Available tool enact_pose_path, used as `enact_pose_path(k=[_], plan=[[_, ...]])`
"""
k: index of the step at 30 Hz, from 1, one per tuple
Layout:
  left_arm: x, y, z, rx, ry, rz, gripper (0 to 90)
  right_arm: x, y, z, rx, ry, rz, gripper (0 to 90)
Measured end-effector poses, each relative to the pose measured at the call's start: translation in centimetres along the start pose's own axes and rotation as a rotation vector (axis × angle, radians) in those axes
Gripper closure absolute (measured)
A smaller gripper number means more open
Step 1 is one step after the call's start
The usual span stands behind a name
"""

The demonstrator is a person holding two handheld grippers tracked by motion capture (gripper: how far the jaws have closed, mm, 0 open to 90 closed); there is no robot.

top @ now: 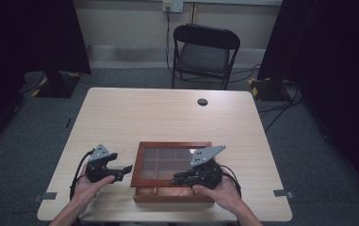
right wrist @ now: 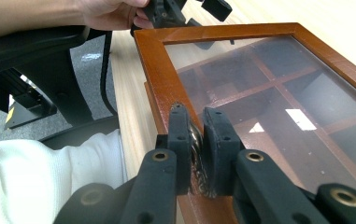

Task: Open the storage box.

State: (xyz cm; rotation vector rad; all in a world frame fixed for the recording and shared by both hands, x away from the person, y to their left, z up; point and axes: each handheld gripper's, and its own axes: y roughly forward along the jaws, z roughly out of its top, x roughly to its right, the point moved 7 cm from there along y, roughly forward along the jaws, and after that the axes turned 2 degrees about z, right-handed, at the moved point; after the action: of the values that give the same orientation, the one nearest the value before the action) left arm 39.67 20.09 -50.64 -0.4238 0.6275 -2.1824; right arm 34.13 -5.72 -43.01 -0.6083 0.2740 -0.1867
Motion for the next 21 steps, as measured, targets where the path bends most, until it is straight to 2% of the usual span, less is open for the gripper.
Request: enact_pose_path(k=[1, 3, 6, 8, 13, 14, 17, 19, 21], plan=[[0.3, 0.0, 0.1, 0.005, -0.001, -0.011, 16.1, 0.0, 0.0, 0.1, -0.003, -0.003, -0.002, 82.3], [0.8, 0.0, 0.3, 0.010, 0.027, -0.019, 16.0, 0.0, -0.1, 0.3, -0.003, -0.007, -0.002, 82.3], [1.8, 0.3, 0.3, 0.001, 0.047, -0.068, 16.0, 0.1, -0.3, 0.6, -0.001, -0.007, -0.001, 82.4], [2.3, 0.5, 0.5, 0.004, 0.074, -0.060, 16.2, 0.1, -0.4, 0.8, -0.002, -0.006, 0.001, 82.4], [3.3, 0.6, 0.9, 0.018, 0.117, -0.079, 15.9, 0.2, -0.5, 0.9, 0.003, -0.001, -0.003, 82.3], [3.4, 0.7, 1.0, 0.019, 0.107, -0.075, 16.0, 0.2, -0.5, 0.9, 0.006, 0.004, -0.003, 82.3], [3.6, 0.6, 1.4, 0.043, 0.120, -0.080, 16.2, 0.2, -0.5, 1.0, 0.007, 0.013, 0.000, 82.3], [3.8, 0.4, 1.7, 0.075, 0.150, -0.067, 17.6, 0.2, -0.6, 1.0, 0.006, 0.011, -0.003, 82.2], [3.9, 0.4, 1.8, 0.073, 0.151, -0.072, 18.4, 0.3, -0.7, 1.1, 0.012, 0.014, -0.003, 82.2]])
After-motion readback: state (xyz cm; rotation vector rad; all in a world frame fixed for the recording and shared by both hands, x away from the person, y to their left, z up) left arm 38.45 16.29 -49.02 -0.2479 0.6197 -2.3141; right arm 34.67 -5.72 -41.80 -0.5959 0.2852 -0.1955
